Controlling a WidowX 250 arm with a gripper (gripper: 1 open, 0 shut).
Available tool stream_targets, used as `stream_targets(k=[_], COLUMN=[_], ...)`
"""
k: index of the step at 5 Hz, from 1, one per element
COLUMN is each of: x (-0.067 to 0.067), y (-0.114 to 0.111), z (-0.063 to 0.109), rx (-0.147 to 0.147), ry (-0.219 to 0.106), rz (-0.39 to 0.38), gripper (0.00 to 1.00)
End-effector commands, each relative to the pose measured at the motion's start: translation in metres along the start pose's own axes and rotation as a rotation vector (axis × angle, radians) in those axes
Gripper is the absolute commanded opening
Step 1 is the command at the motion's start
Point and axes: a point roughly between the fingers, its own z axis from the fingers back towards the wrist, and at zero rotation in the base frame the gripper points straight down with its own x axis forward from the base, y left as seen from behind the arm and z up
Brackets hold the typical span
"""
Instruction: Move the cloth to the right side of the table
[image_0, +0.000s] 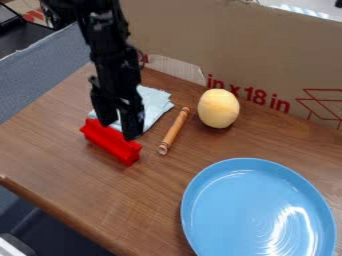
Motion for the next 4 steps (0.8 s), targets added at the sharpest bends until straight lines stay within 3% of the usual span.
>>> stream_targets(k=[1, 2, 3, 4], x=[0.013, 0.012, 0.026, 0.014], y=[0.021, 0.021, 0.008, 0.002], z=[0.001, 0.027, 0.027, 0.044], rx=[0.025, 0.024, 0.039, 0.039], ry=[-0.032, -0.050, -0.041, -0.042], rz=[-0.013, 0.006, 0.024, 0.022], gripper=[0.00, 0.00, 0.00, 0.00])
